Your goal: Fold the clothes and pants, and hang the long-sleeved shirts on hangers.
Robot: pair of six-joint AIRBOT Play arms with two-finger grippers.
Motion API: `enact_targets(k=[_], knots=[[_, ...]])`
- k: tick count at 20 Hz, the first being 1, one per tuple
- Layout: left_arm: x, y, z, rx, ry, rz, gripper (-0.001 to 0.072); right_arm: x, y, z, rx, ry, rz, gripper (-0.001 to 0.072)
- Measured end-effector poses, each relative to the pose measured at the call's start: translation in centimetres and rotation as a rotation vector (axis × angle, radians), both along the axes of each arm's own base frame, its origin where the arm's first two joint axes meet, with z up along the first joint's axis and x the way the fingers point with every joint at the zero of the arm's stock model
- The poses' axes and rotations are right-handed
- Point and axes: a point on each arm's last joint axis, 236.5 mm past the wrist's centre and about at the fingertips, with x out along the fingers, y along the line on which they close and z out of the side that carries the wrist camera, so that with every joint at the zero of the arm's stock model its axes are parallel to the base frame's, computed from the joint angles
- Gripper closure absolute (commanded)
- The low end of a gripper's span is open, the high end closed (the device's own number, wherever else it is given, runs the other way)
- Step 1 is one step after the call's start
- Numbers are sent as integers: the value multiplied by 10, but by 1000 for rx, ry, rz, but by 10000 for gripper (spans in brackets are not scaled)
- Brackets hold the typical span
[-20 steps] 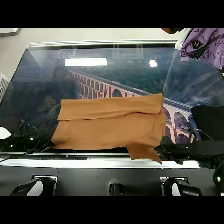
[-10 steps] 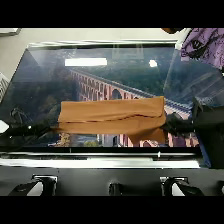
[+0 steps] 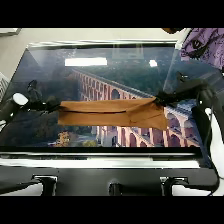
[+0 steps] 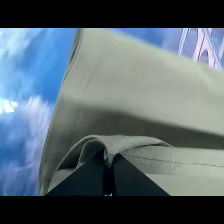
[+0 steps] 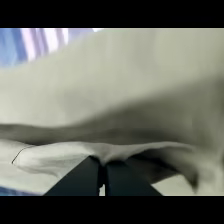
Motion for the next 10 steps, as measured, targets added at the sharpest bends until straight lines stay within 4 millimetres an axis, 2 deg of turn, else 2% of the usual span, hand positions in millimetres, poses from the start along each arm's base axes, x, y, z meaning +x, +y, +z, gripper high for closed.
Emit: enact_targets(k=[5,9,10], knots=[[38,-3,-19,4,8,-15,692,29,-8,-25,-38,-10,-43,685],[47,-4,-37,3,37,-18,688,42,-12,-41,-43,-12,-88,683],[46,-5,-42,2,48,-21,653,44,-13,-44,-43,-11,-95,676]])
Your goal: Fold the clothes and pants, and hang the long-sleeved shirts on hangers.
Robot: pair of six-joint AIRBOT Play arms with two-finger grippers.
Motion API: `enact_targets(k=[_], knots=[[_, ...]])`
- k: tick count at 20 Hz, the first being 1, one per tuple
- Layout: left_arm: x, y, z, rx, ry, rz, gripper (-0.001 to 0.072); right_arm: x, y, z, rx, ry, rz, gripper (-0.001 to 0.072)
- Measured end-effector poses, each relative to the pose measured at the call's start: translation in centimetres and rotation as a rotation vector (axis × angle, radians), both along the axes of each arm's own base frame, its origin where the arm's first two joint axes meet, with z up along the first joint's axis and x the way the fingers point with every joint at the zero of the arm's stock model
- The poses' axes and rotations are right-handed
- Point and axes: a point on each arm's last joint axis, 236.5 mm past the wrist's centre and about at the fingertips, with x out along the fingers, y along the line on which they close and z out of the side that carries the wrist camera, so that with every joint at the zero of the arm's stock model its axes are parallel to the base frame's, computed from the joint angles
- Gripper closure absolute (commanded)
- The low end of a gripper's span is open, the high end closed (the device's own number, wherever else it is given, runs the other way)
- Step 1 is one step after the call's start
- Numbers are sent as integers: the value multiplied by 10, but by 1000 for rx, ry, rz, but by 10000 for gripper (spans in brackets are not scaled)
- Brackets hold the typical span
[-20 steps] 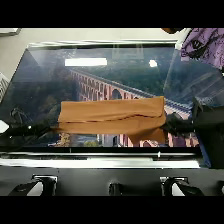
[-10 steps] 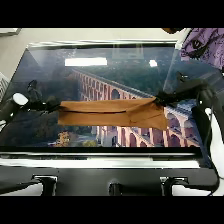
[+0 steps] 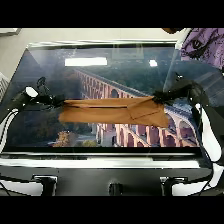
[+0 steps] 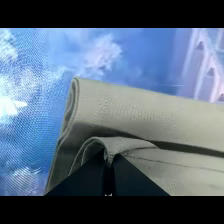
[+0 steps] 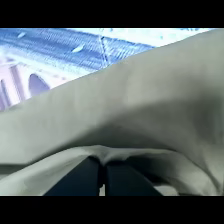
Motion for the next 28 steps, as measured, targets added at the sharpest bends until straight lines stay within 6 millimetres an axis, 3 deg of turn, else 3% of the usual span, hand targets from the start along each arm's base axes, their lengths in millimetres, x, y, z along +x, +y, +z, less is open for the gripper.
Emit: enact_targets(k=[1,2,3,4,5,7,8,10,12,14,20,23,24,25,27,28], knots=[[0,-1,-4,-1,10,-2,526,1,0,-3,2,5,-7,607],[0,-2,-7,-6,16,-1,335,1,0,-5,3,8,-8,513],[1,-3,-7,-13,19,5,234,2,1,-4,13,11,-13,452],[3,-2,-3,-20,17,14,231,2,0,0,27,20,-18,327],[6,-1,3,-25,8,19,231,4,-4,8,40,22,-20,261],[13,4,24,-27,-15,23,230,7,-25,30,59,24,-34,221],[16,8,37,-21,-28,21,196,6,-40,40,65,25,-40,180],[17,18,59,8,-47,21,104,-2,-73,48,81,49,-57,168],[16,29,78,48,-61,28,86,-14,-97,44,121,86,-49,113],[13,36,92,78,-70,34,86,-28,-106,31,174,139,-12,113],[8,44,103,108,-65,43,88,-43,-89,-17,317,240,96,113],[7,44,104,110,-61,44,88,-45,-66,-32,379,272,150,125],[6,45,104,111,-60,43,88,-45,-57,-35,393,280,169,182],[6,45,105,112,-61,43,88,-45,-47,-38,404,286,189,305],[6,45,104,111,-59,45,91,-45,-32,-46,387,295,224,678],[6,45,105,110,-58,47,116,-44,-27,-48,376,296,233,683]])
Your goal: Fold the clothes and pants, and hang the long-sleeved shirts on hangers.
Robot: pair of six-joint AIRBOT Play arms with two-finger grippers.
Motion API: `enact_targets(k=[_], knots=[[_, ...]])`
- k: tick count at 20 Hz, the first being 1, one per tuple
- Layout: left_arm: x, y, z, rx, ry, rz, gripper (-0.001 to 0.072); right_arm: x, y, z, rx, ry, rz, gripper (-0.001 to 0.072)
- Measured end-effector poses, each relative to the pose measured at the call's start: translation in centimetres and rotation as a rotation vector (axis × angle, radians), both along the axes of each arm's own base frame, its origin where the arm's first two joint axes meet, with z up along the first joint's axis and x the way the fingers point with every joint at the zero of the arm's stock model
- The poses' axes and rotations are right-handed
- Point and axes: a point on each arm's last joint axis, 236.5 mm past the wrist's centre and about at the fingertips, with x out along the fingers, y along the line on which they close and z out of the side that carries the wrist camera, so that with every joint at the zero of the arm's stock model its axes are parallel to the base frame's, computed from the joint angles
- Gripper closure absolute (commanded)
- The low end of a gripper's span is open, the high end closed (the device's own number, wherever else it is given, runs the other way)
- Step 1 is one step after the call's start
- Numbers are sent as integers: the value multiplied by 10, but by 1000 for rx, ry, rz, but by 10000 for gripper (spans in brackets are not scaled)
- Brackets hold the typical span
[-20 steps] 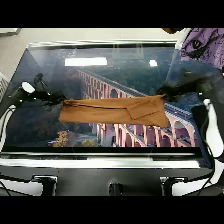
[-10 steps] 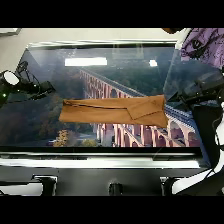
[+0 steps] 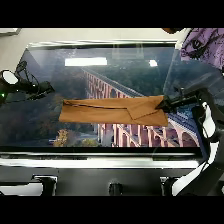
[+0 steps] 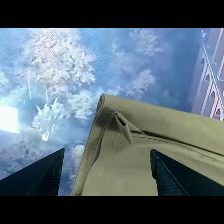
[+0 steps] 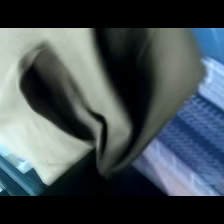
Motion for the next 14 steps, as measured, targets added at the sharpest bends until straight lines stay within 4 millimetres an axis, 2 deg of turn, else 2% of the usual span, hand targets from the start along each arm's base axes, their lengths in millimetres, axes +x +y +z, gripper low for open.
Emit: enact_targets(k=[1,2,3,5,7,11,14], knots=[[0,-1,0,-6,0,3,263,1,5,2,-4,-7,10,684],[1,-5,1,-21,-1,2,638,2,9,8,-6,-20,16,684],[1,-11,0,-41,0,0,692,4,11,16,-13,-28,8,684],[4,-34,-3,-102,4,-14,692,7,8,40,-57,-52,-16,684],[8,-65,-11,-171,15,-41,692,6,-2,70,-132,-82,-46,684],[10,-166,-32,-333,41,-127,692,-11,-23,130,-286,-125,-117,684],[2,-259,-46,-454,56,-192,693,-28,-34,164,-364,-143,-156,684]])
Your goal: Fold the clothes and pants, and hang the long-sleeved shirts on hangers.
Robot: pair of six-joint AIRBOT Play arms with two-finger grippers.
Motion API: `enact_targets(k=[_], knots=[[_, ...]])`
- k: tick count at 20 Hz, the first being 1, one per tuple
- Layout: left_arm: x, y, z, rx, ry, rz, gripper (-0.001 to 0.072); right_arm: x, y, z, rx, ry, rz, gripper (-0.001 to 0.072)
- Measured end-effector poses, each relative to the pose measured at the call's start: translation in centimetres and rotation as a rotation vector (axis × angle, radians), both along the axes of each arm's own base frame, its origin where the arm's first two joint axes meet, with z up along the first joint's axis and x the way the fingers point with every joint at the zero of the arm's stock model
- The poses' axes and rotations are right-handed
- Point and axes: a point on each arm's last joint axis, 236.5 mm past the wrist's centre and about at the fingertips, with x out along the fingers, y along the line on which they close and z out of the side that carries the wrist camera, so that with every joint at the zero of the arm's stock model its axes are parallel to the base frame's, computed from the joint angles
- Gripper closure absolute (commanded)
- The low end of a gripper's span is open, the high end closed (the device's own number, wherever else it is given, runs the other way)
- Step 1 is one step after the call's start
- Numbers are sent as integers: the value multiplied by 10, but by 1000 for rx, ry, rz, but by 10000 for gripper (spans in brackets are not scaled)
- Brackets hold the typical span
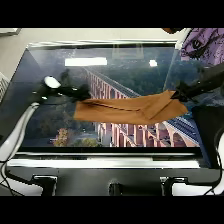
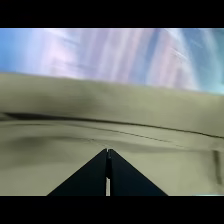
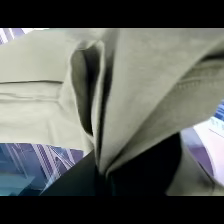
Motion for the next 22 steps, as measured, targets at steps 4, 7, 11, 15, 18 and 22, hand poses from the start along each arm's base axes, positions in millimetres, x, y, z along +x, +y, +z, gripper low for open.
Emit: enact_targets(k=[4,7,11,15,18,22], knots=[[-27,-122,-11,-136,30,-102,692,-17,-5,29,-46,-19,-33,684],[-55,-200,-18,-210,62,-173,693,-23,-6,42,-59,-28,-48,684],[-90,-268,-30,-260,116,-225,692,-20,-8,65,-70,-68,-69,684],[-111,-307,-38,-301,141,-232,693,-21,-8,78,-74,-81,-76,684],[-119,-323,-39,-333,155,-217,693,-22,-7,82,-73,-84,-76,684],[-113,-310,-37,-321,178,-233,695,-19,-8,85,-70,-100,-85,684]])
